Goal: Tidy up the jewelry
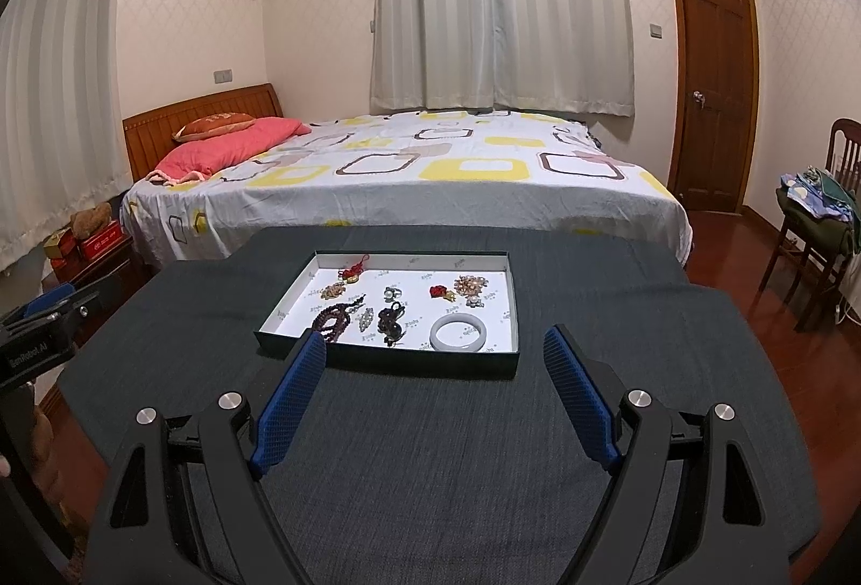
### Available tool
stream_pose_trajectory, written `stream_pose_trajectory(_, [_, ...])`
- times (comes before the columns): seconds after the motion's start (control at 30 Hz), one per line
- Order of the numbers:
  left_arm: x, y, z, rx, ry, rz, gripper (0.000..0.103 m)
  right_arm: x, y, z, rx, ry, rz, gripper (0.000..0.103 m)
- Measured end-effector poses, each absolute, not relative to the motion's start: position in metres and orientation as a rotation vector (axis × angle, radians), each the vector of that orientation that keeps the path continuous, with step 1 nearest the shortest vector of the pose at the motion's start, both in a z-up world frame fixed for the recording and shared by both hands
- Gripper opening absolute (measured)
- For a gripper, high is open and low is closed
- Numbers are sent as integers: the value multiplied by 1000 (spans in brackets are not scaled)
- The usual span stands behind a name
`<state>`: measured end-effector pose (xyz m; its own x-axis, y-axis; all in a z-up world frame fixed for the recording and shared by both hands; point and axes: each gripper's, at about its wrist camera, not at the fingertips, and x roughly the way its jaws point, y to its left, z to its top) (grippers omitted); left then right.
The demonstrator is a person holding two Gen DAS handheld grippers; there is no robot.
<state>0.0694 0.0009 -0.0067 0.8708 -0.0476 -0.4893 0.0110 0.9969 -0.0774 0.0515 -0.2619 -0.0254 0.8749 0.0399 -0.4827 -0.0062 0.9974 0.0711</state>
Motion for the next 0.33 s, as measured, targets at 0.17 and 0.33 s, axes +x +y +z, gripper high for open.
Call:
stream_pose_trajectory(0.17, [78, 2, -14, -49, 517, 0, 99, 57, -269, -32, 75, 516, 8, 80])
stream_pose_trajectory(0.33, [104, 15, -38, -65, 575, 41, 99, 77, -291, -52, 77, 547, -57, 81])
